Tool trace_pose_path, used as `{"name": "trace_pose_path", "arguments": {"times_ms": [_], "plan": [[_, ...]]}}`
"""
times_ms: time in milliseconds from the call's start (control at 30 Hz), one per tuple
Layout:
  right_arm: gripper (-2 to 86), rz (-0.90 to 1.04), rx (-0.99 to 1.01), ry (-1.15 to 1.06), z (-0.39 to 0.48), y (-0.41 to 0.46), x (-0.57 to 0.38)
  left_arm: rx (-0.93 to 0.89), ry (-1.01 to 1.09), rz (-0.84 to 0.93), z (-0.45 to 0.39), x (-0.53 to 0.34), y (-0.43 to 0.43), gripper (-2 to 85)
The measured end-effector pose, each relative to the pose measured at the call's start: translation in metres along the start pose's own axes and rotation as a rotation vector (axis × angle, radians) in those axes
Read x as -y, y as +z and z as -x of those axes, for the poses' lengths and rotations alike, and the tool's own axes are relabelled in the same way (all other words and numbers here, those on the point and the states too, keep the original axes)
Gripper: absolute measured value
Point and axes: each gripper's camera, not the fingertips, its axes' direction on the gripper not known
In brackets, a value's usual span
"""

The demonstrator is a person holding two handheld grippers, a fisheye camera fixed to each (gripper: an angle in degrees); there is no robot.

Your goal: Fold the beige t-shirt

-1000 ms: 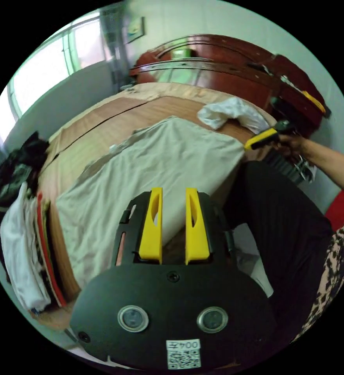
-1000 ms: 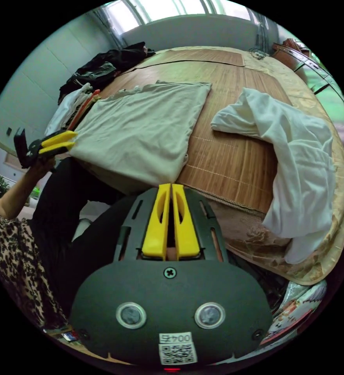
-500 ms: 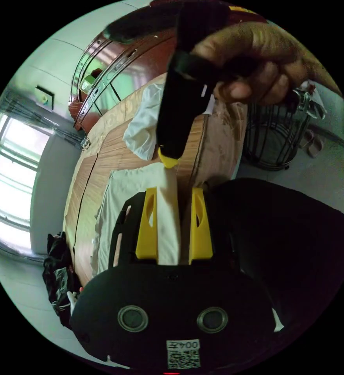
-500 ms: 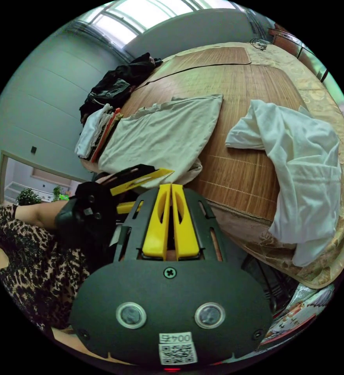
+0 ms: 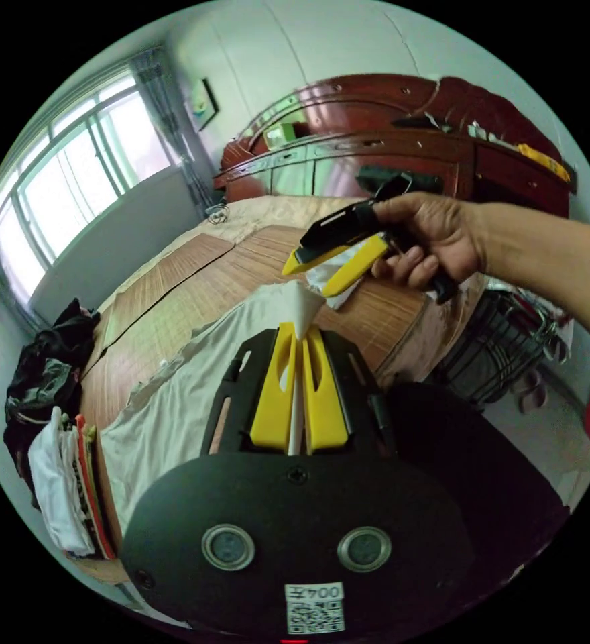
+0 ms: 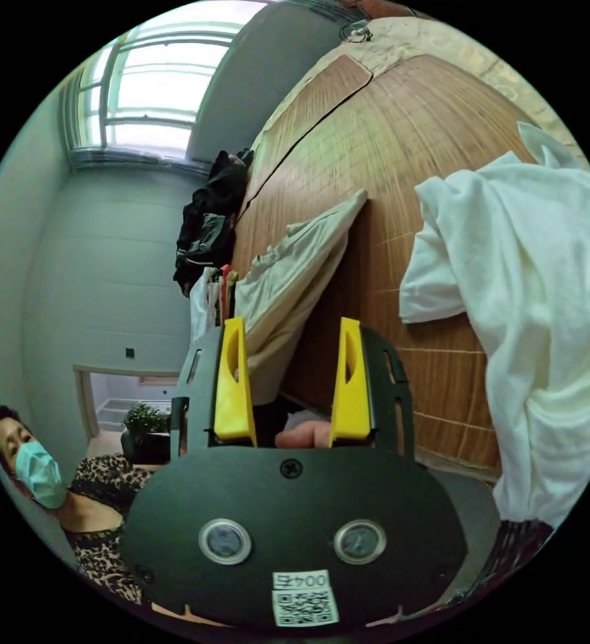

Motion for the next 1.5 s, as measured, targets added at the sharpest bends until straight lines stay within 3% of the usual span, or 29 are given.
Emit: {"name": "trace_pose_path", "arguments": {"times_ms": [367, 633, 933, 1200, 1500], "plan": [[17.3, 0.076, 0.107, 0.21, -0.005, 0.065, 0.122, -0.041, -0.11, -0.065, 0.111, 0.027, -0.073, 2.0], [4.3, -0.016, 0.118, 0.191, 0.05, 0.079, 0.171, -0.108, -0.233, -0.098, 0.224, 0.045, -0.135, 1.8], [3.7, 0.055, -0.196, -0.084, 0.285, 0.121, 0.211, -0.198, -0.596, -0.242, 0.434, -0.001, -0.263, 1.3], [3.6, 0.208, -0.467, -0.26, 0.483, 0.284, 0.229, -0.363, -1.055, -0.316, 0.636, -0.135, -0.327, 1.1], [3.5, 0.301, -0.724, -0.355, 0.593, 0.468, 0.22, -0.507, -1.48, -0.417, 0.78, -0.281, -0.339, 1.7]]}}
